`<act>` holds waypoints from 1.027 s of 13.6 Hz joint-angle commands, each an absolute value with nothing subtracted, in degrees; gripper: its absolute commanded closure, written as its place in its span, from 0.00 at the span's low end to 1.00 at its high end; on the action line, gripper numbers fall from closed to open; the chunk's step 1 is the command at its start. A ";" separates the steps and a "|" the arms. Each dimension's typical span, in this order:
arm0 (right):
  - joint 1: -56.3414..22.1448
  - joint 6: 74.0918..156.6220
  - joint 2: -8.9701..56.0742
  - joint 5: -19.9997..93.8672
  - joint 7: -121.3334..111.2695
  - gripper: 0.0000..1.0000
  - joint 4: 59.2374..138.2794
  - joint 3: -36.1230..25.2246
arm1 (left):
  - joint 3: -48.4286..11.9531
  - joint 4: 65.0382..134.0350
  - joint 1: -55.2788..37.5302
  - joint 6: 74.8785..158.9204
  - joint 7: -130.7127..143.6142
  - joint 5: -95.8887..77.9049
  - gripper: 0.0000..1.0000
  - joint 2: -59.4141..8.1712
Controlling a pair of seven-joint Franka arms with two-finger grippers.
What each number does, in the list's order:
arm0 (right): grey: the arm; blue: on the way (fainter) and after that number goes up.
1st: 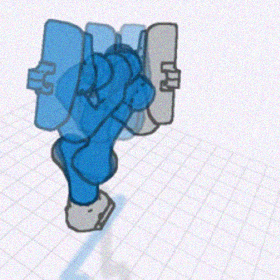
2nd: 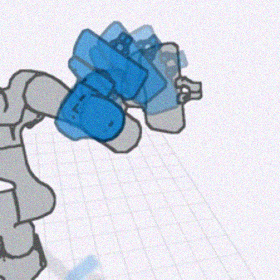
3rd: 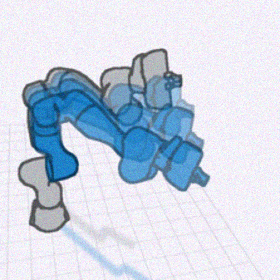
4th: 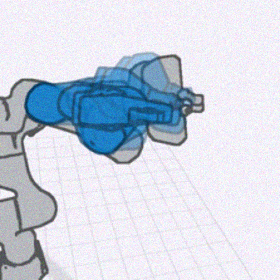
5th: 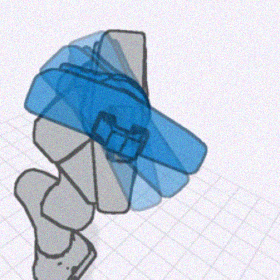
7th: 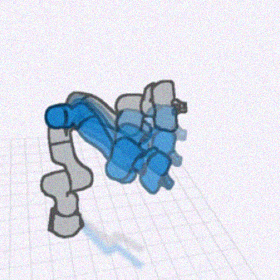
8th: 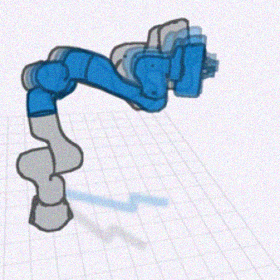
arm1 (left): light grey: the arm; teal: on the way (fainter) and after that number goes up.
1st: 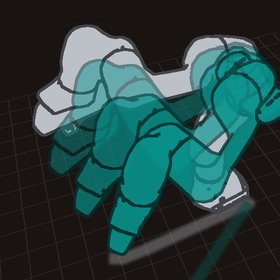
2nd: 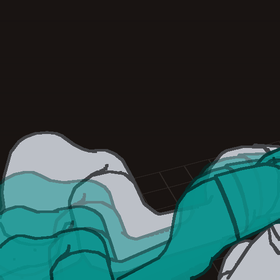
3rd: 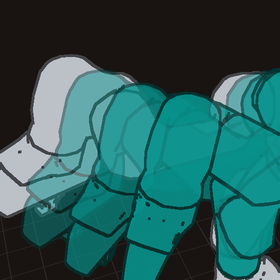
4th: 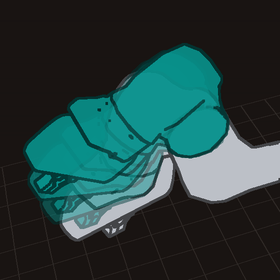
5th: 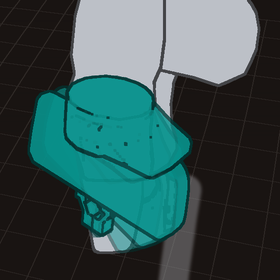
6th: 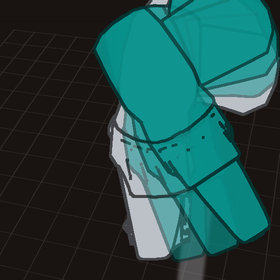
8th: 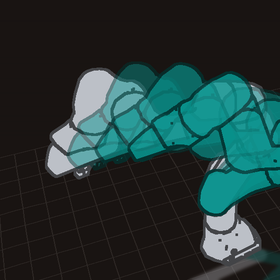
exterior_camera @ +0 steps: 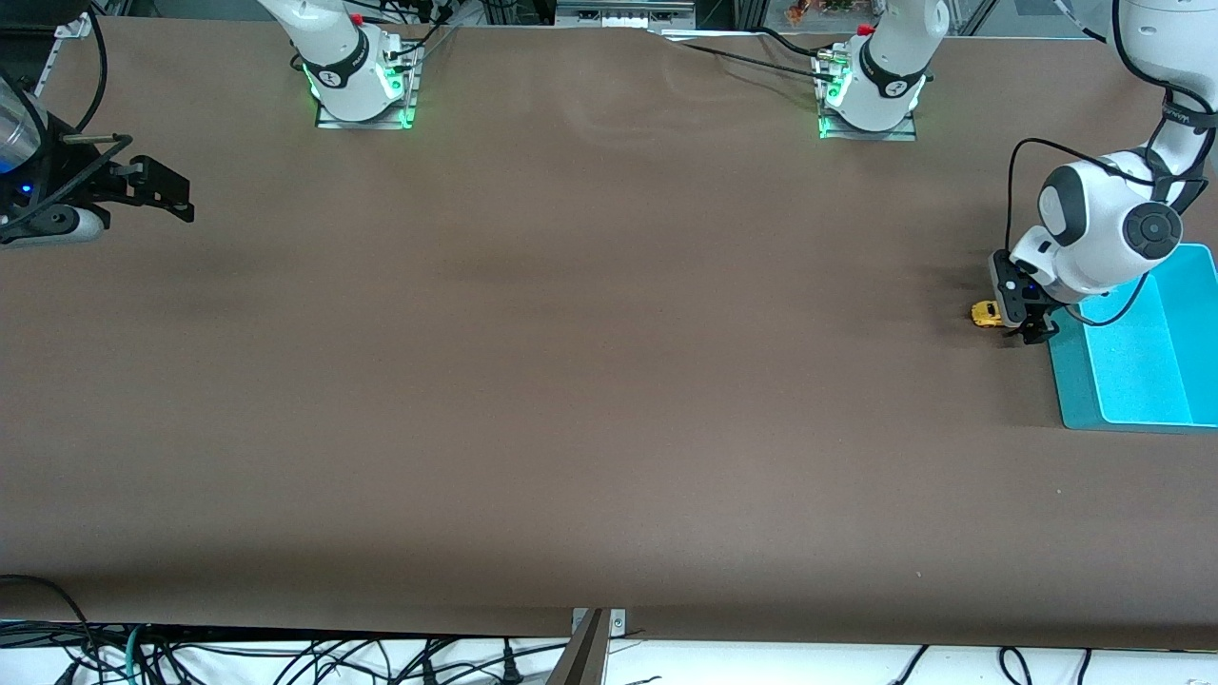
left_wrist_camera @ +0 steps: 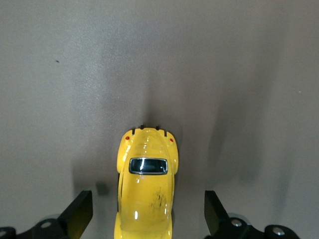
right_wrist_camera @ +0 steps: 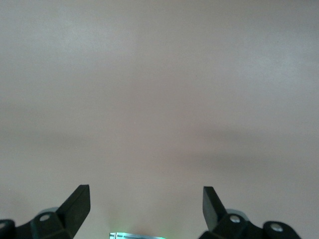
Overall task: Wind and store yellow beetle car
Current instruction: 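Close the left gripper on the yellow car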
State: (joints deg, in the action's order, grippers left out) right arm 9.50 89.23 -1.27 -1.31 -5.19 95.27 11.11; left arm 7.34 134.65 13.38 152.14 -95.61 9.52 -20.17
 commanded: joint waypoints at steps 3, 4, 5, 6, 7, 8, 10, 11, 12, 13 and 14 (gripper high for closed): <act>9.32 87.63 -0.62 -2.02 -4.57 0.00 93.52 10.81 | 6.94 134.12 13.89 153.19 -96.59 11.51 0.80 -20.74; 9.40 87.63 -0.62 -1.93 -4.57 0.00 93.52 10.81 | 6.86 133.95 13.80 152.93 -96.68 11.51 0.80 -20.39; 9.40 87.63 -0.62 -1.93 -4.57 0.00 93.60 10.72 | 6.59 133.95 13.62 152.06 -96.68 11.51 0.80 -19.26; 9.49 87.63 -0.62 -1.93 -4.57 0.00 93.60 10.64 | 5.90 133.60 13.45 149.53 -96.59 11.43 0.80 -17.94; 9.49 87.63 -0.62 -1.93 -4.57 0.00 93.60 10.63 | 4.15 133.33 13.53 146.89 -96.59 11.08 0.80 -16.54; 9.41 87.63 -0.62 -1.93 -4.57 0.00 93.60 10.63 | 2.91 132.29 13.62 143.65 -96.50 10.81 0.80 -15.39; 9.49 87.63 -0.62 -1.93 -4.57 0.00 93.60 10.63 | 1.24 129.74 13.54 136.27 -96.50 9.33 0.80 -13.46; 9.49 87.63 -0.62 -1.93 -4.57 0.00 93.60 10.63 | 0.62 127.20 13.54 132.05 -96.50 8.45 0.80 -12.66; 9.49 87.63 -0.62 -1.93 -4.57 0.00 93.60 10.63 | 0.62 123.96 13.54 126.44 -96.42 8.09 0.79 -12.22; 9.49 87.54 -0.62 -1.93 -4.57 0.00 93.60 10.63 | 0.70 119.66 13.54 120.64 -96.33 6.61 0.79 -12.30; 9.49 87.63 -0.62 -1.93 -4.57 0.00 93.60 10.63 | 0.88 115.36 13.54 115.63 -96.24 6.07 0.79 -12.65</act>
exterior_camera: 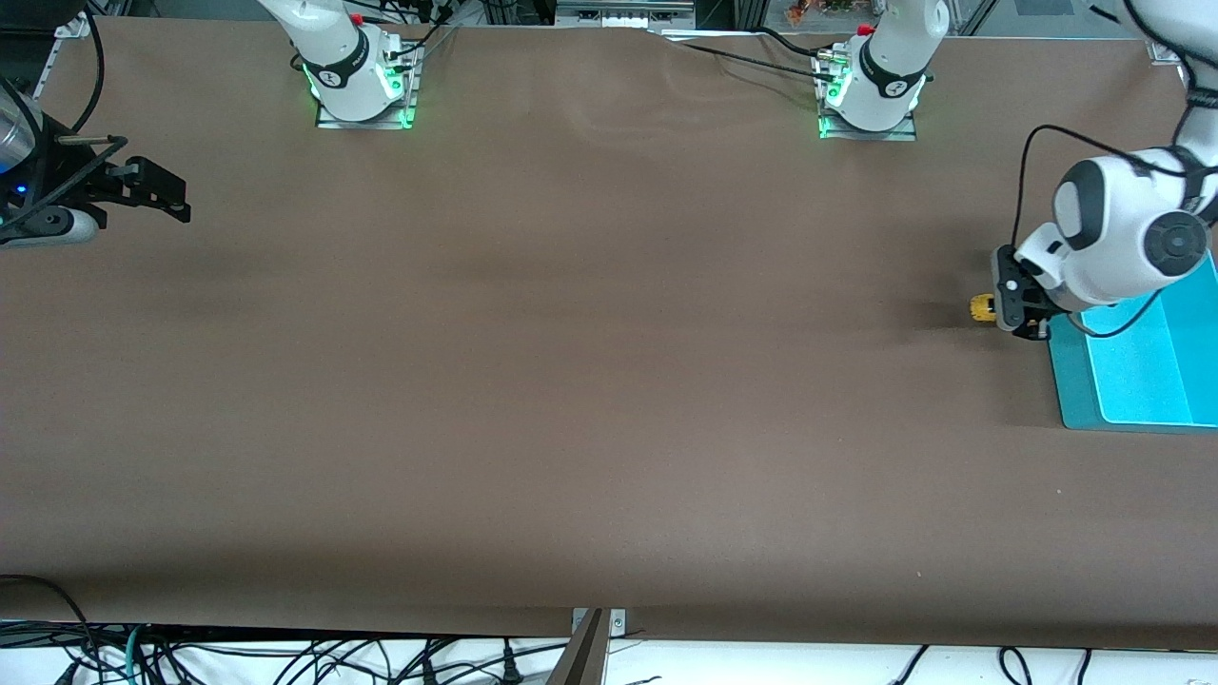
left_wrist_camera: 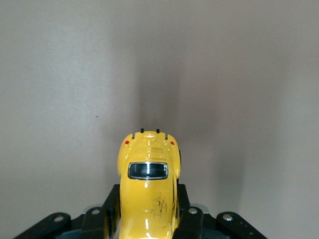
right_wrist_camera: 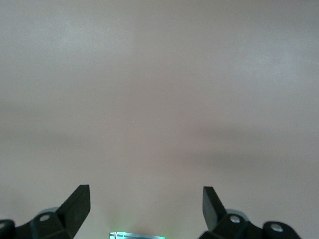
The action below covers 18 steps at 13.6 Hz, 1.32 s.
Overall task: Wind and store yellow beetle car
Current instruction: 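Lift the car with the left gripper and lower it into the bin, then open the left gripper to release the car inside the bin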
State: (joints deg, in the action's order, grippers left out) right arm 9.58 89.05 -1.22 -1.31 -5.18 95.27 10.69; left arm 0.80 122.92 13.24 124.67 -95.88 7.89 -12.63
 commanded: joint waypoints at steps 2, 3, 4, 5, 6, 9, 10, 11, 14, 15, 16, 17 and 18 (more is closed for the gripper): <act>9.49 87.63 -0.62 -1.93 -4.57 0.00 93.60 10.63 | 2.80 111.72 13.97 109.88 -96.76 6.76 0.77 -12.66; 9.49 87.63 -0.62 -1.93 -4.57 0.00 93.60 10.63 | 5.51 111.71 13.97 109.52 -98.68 9.03 0.77 -12.66; 9.49 87.63 -0.62 -1.93 -4.57 0.00 93.60 10.63 | 8.23 111.80 14.06 110.21 -102.27 11.14 0.77 -13.27; 9.49 87.54 -0.62 -1.93 -4.57 0.00 93.60 10.63 | 11.39 111.62 14.06 111.96 -105.35 11.60 0.76 -14.49; 9.49 87.54 -0.62 -1.93 -4.57 0.00 93.60 10.63 | 13.86 111.71 14.06 115.19 -108.51 11.69 0.76 -14.94; 9.49 87.54 -0.61 -1.93 -4.57 0.00 93.60 10.63 | 19.41 112.50 14.06 128.71 -117.75 11.08 0.76 -21.25; 9.49 87.54 -0.62 -1.93 -4.57 0.00 93.60 10.63 | 19.42 113.37 14.32 132.76 -118.73 11.07 0.74 -22.84; 9.49 87.54 -0.62 -1.93 -4.57 0.00 93.60 10.63 | 19.42 113.81 14.59 136.02 -119.00 11.07 0.71 -24.24; 9.49 87.54 -0.53 -1.93 -4.57 0.00 93.60 10.63 | 19.42 115.92 14.68 142.63 -119.00 11.16 0.59 -26.72; 9.49 87.54 -0.53 -1.93 -4.57 0.00 93.60 10.63 | 19.42 116.01 14.68 143.08 -119.00 11.16 0.39 -26.81; 9.49 87.54 -0.61 -1.93 -4.57 0.00 93.60 10.63 | 19.42 116.02 14.68 143.26 -119.00 11.16 0.00 -26.81; 9.58 87.54 -0.53 -1.93 -4.57 0.00 93.60 10.63 | 19.42 116.02 14.68 143.26 -118.92 11.08 0.00 -26.72; 9.49 87.54 -0.53 -1.93 -4.57 0.00 93.60 10.63 | 19.42 116.02 14.68 143.17 -118.92 10.99 0.00 -26.72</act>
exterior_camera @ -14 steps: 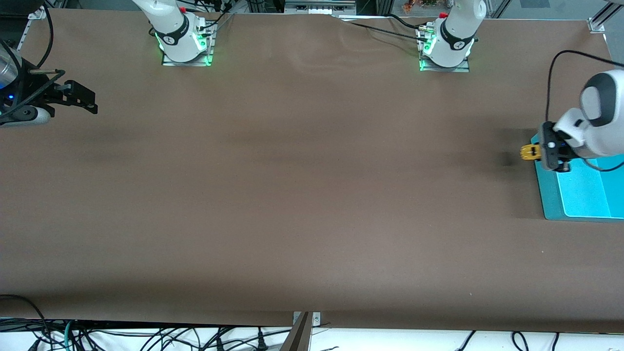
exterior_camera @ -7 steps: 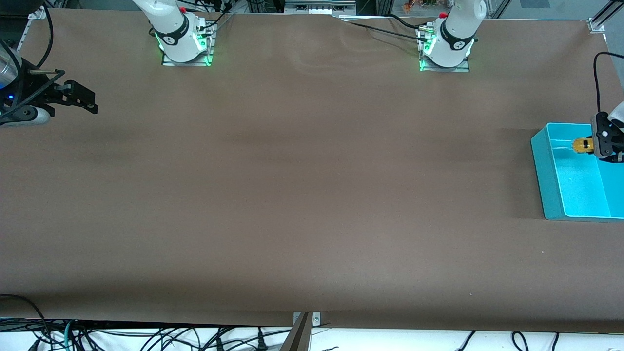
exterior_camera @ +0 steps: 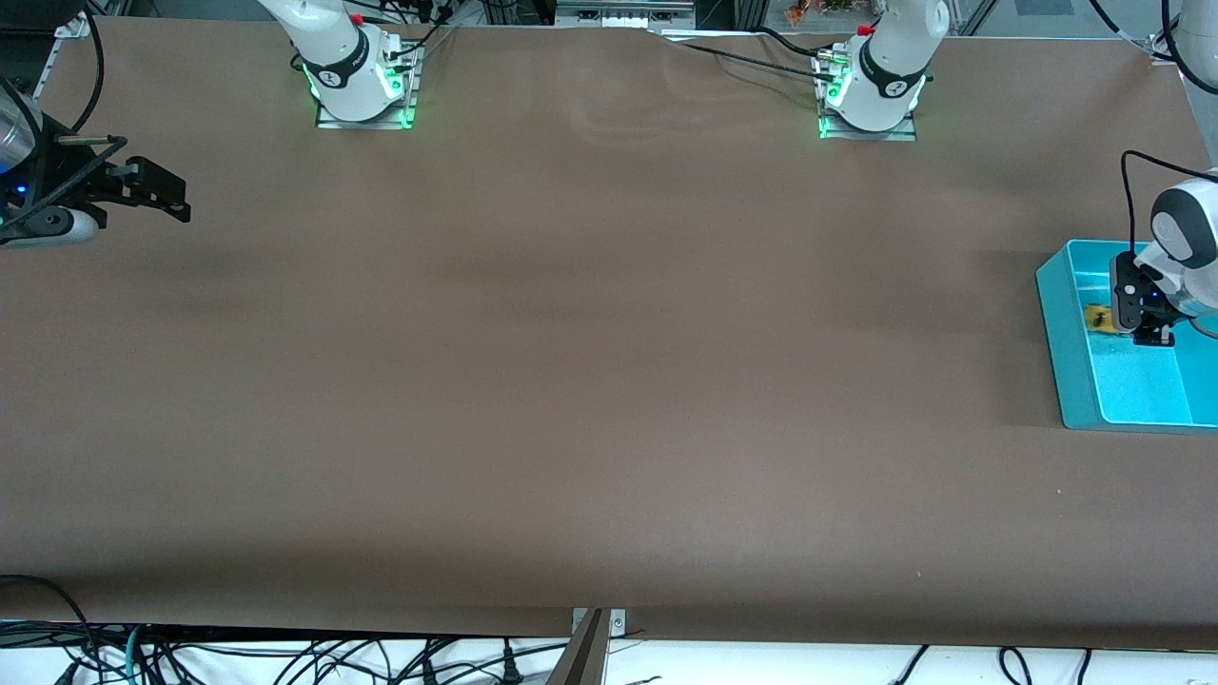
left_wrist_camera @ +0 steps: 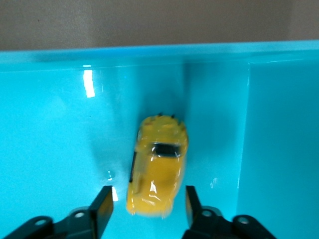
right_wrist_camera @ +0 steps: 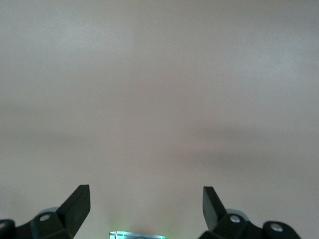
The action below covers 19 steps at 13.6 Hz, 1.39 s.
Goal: Wind and store yellow beetle car
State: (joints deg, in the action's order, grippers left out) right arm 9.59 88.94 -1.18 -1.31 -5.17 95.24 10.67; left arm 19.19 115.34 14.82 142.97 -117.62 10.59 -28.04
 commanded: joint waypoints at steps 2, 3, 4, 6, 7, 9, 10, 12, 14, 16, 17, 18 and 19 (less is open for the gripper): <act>9.58 87.54 -0.53 -1.93 -4.57 0.00 93.60 10.63 | 19.42 115.84 14.59 141.60 -118.57 10.81 0.00 -25.50; 9.49 87.54 -0.53 -1.93 -4.57 0.00 93.60 10.63 | 19.42 115.40 14.68 138.11 -118.30 9.94 0.00 -23.31; 9.58 87.54 -0.53 -1.93 -4.57 0.00 93.60 10.63 | 19.42 115.31 14.59 134.07 -117.52 7.41 0.00 -20.42; 9.49 87.54 -0.53 -1.93 -4.57 0.00 93.60 10.63 | 19.42 115.40 14.50 125.99 -111.93 3.89 0.00 -14.53; 9.58 87.54 -0.53 -1.93 -4.57 0.00 93.60 10.63 | 19.51 115.75 14.07 122.03 -104.66 3.08 0.00 -11.02; 9.49 87.63 -0.53 -1.93 -4.57 0.00 93.60 10.63 | 19.42 115.84 11.27 111.85 -85.53 2.64 0.00 -5.12; 9.58 87.54 -0.53 -1.93 -4.57 0.00 93.60 10.63 | 19.42 115.84 9.60 109.71 -76.73 2.64 0.00 -3.01; 9.58 87.54 -0.53 -1.93 -4.57 0.00 93.60 10.63 | 19.42 115.75 5.12 109.42 -66.05 2.55 0.00 0.42; 9.49 87.54 -0.53 -1.93 -4.57 0.00 93.60 10.63 | 18.73 115.31 2.38 109.34 -55.68 -0.24 0.00 3.15; 9.58 87.54 -0.53 -1.93 -4.66 0.00 93.60 10.63 | 14.36 113.39 2.20 107.50 -50.91 -3.33 0.00 3.60; 9.58 87.54 -0.53 -1.93 -4.66 0.00 93.60 10.63 | 10.93 111.20 2.28 105.84 -46.02 -2.90 0.00 3.60; 9.58 87.54 -0.53 -1.93 -4.66 0.00 93.60 10.63 | 7.94 108.22 2.29 102.60 -38.83 -2.64 0.00 3.26; 9.58 87.54 -0.53 -1.93 -4.66 0.00 93.60 10.55 | 5.56 106.54 2.29 100.05 -32.41 -2.64 0.00 2.99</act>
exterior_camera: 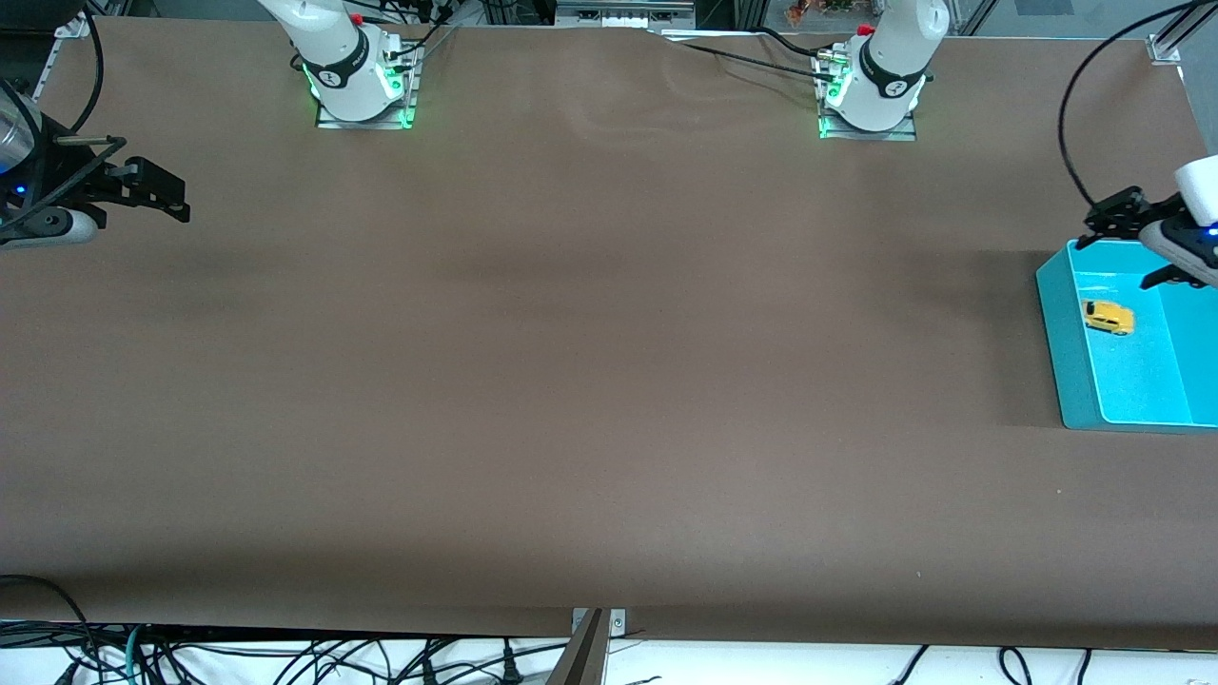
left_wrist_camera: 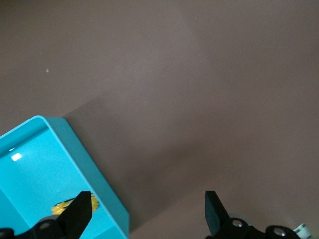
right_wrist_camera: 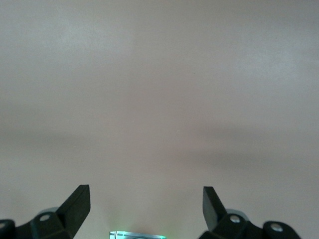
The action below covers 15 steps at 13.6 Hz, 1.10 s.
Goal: Wind and store yellow beetle car
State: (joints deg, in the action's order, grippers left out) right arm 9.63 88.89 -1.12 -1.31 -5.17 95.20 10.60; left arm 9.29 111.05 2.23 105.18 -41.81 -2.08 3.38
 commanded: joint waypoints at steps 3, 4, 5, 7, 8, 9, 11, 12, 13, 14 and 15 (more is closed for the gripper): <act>9.58 87.63 -0.53 -1.93 -4.66 0.00 93.60 10.63 | -2.70 102.49 2.29 95.73 -16.31 -2.55 0.00 2.90; 9.58 87.54 -0.53 -1.93 -4.66 0.00 93.60 10.63 | -3.42 101.96 1.76 95.45 -10.87 -3.16 0.00 2.90; 9.58 87.54 -0.53 -1.93 -4.66 0.00 93.60 10.55 | -3.51 99.86 0.37 95.45 -6.37 -3.25 0.00 2.20; 9.58 87.54 -0.53 -1.93 -4.66 0.00 93.60 10.63 | -3.34 96.25 -0.61 95.27 -4.84 -2.47 0.00 -0.08; 9.58 87.54 -0.53 -1.93 -4.66 0.00 93.60 10.55 | -3.08 96.15 -1.57 95.19 -4.49 -2.46 0.00 0.00; 9.58 87.54 -0.53 -1.93 -4.66 0.00 93.60 10.63 | -3.08 96.07 -1.76 95.19 -4.48 -2.55 0.00 0.00; 9.58 87.54 -0.53 -1.93 -4.66 0.00 93.60 10.63 | -1.77 96.15 -1.67 95.36 -4.57 -3.08 0.00 -0.26; 9.58 87.54 -0.61 -1.85 -4.66 0.00 93.60 10.63 | -1.50 95.98 -1.84 95.36 -4.48 -2.64 0.00 -0.26; 9.49 87.10 -0.62 -1.85 -4.57 0.00 93.60 10.63 | -1.58 95.98 -1.85 95.27 -4.22 -2.46 0.00 -0.26; 9.49 86.32 -0.62 -1.76 -4.40 0.00 93.60 10.63 | -1.67 96.06 -1.93 95.19 -3.17 -2.46 0.00 -0.09; 9.58 86.31 -0.62 -1.76 -4.48 0.00 93.60 10.63 | -1.67 96.06 -1.93 95.19 -2.90 -2.46 0.00 -0.17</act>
State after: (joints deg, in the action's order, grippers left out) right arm 9.61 88.13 -1.12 -1.32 -5.17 95.20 10.55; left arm -2.24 98.02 -0.91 96.69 -4.58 -2.10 0.60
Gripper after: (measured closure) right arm 0.000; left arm 0.000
